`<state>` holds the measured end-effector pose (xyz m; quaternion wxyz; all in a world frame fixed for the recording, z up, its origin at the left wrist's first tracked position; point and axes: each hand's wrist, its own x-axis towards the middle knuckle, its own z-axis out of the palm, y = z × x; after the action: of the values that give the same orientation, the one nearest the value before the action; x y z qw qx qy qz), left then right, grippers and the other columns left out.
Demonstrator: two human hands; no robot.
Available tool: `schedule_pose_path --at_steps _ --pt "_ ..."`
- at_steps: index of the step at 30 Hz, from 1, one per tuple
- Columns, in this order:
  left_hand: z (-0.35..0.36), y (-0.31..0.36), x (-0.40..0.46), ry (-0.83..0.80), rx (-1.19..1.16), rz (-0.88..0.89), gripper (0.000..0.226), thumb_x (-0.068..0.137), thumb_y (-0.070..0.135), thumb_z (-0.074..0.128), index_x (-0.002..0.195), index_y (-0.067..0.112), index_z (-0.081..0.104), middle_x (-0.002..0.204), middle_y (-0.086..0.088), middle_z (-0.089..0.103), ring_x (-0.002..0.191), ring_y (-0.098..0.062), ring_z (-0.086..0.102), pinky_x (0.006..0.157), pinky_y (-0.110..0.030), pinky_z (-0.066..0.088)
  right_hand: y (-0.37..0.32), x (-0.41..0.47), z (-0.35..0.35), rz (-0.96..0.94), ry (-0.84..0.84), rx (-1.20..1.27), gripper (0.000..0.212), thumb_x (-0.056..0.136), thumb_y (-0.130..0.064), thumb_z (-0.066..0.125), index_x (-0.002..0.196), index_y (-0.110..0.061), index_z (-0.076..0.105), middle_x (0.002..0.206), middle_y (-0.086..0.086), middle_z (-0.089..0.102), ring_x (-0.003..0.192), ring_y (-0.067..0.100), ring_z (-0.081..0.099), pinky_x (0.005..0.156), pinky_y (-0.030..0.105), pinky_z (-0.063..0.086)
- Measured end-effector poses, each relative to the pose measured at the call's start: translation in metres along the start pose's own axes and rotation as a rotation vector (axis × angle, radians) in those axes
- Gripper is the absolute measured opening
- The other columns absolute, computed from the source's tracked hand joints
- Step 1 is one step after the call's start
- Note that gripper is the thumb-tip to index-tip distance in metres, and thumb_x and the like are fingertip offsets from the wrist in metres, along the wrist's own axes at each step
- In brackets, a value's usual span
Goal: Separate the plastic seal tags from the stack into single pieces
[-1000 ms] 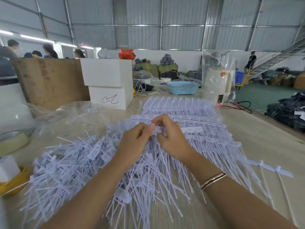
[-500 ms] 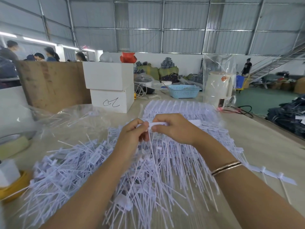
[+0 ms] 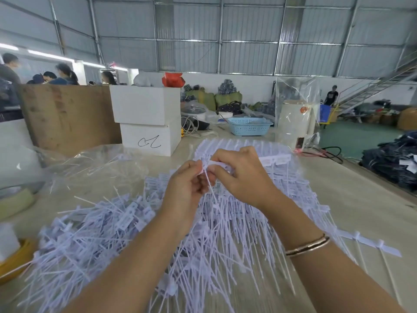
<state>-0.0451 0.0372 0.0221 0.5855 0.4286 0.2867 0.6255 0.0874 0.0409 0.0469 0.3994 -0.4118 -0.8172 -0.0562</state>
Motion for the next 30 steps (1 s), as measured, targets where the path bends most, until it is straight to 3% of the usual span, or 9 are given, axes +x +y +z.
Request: schedule_pose_path --at_steps 4,8,12,15,19,21,24,28,30 --pt "-0.016 0.009 0.006 0.075 -0.158 -0.036 0.016 0.097 0.019 0.046 0.085 0.011 0.052 0.069 -0.005 0.070 0.057 -0.011 0.063 0.050 -0.019 0.045 0.006 -0.002 -0.007 0.031 0.060 0.079 0.014 0.094 -0.022 0.056 0.088 -0.014 0.065 0.062 -0.015 0.054 0.059 0.020 0.050 0.089 0.030 0.026" --pt "-0.037 0.016 0.012 0.086 0.431 0.103 0.029 0.093 0.019 0.055 0.064 0.021 0.056 0.057 -0.007 0.067 0.045 -0.013 0.057 0.042 -0.018 0.038 0.008 -0.001 -0.013 -0.020 -0.029 -0.051 0.016 0.095 -0.027 0.056 0.096 -0.019 0.069 0.085 -0.005 0.065 0.069 0.018 0.057 0.092 0.040 0.035" --pt "-0.049 0.007 0.014 0.173 0.951 0.209 0.020 0.088 0.026 0.063 0.073 0.015 0.055 0.052 -0.003 0.064 0.043 -0.012 0.058 0.044 -0.018 0.041 0.003 0.001 -0.012 -0.022 -0.101 -0.095 0.031 0.097 -0.021 0.048 0.125 -0.030 0.060 0.087 -0.006 0.047 0.072 0.010 0.044 0.086 0.035 0.031" --pt "-0.054 0.003 0.013 0.214 1.279 0.295 0.022 0.087 0.040 0.061 0.083 0.020 0.054 0.061 -0.003 0.063 0.057 -0.017 0.059 0.054 -0.025 0.043 0.001 -0.001 -0.009 0.042 -0.202 -0.011 0.043 0.095 -0.013 0.035 0.134 -0.025 0.048 0.088 -0.015 0.038 0.073 0.004 0.039 0.084 0.030 0.027" --pt "-0.054 0.002 0.012 0.264 1.702 0.464 0.034 0.088 0.046 0.054 0.108 0.020 0.063 0.101 -0.003 0.063 0.094 -0.025 0.058 0.080 -0.036 0.047 0.001 0.000 -0.009 0.077 -0.250 0.167 0.037 0.095 -0.008 0.043 0.128 -0.025 0.041 0.099 -0.012 0.046 0.058 0.007 0.047 0.065 0.032 0.041" --pt "-0.050 0.005 0.010 0.182 1.477 0.616 0.027 0.092 0.038 0.053 0.106 0.019 0.067 0.105 0.000 0.060 0.100 -0.021 0.056 0.087 -0.036 0.045 0.001 0.001 -0.009 0.064 -0.244 0.191 0.037 0.095 -0.009 0.048 0.127 -0.025 0.040 0.103 -0.015 0.044 0.066 0.016 0.052 0.075 0.041 0.049" --pt "-0.033 0.011 0.004 -0.058 0.900 0.535 0.030 0.093 0.045 0.040 0.088 0.029 0.064 0.080 0.010 0.062 0.079 -0.003 0.057 0.073 -0.013 0.042 0.000 0.002 -0.008 0.072 -0.232 0.218 0.040 0.092 -0.007 0.053 0.123 -0.028 0.038 0.104 -0.018 0.041 0.065 0.010 0.047 0.081 0.041 0.050" --pt "-0.017 0.010 0.006 -0.127 0.865 0.459 0.016 0.091 0.031 0.057 0.075 0.032 0.058 0.066 0.017 0.060 0.061 -0.007 0.055 0.058 -0.011 0.039 -0.002 0.001 -0.012 0.062 -0.236 0.243 0.037 0.091 -0.010 0.057 0.119 -0.029 0.040 0.104 -0.018 0.041 0.069 0.001 0.045 0.072 0.016 0.042" --pt "-0.019 0.009 0.007 -0.123 0.831 0.465 0.018 0.090 0.022 0.060 0.075 0.031 0.058 0.063 0.020 0.058 0.058 -0.002 0.050 0.056 -0.011 0.038 -0.001 0.000 -0.018 0.086 -0.280 0.160 0.029 0.092 -0.019 0.057 0.117 -0.029 0.045 0.103 -0.018 0.045 0.083 -0.002 0.045 0.083 0.017 0.031"
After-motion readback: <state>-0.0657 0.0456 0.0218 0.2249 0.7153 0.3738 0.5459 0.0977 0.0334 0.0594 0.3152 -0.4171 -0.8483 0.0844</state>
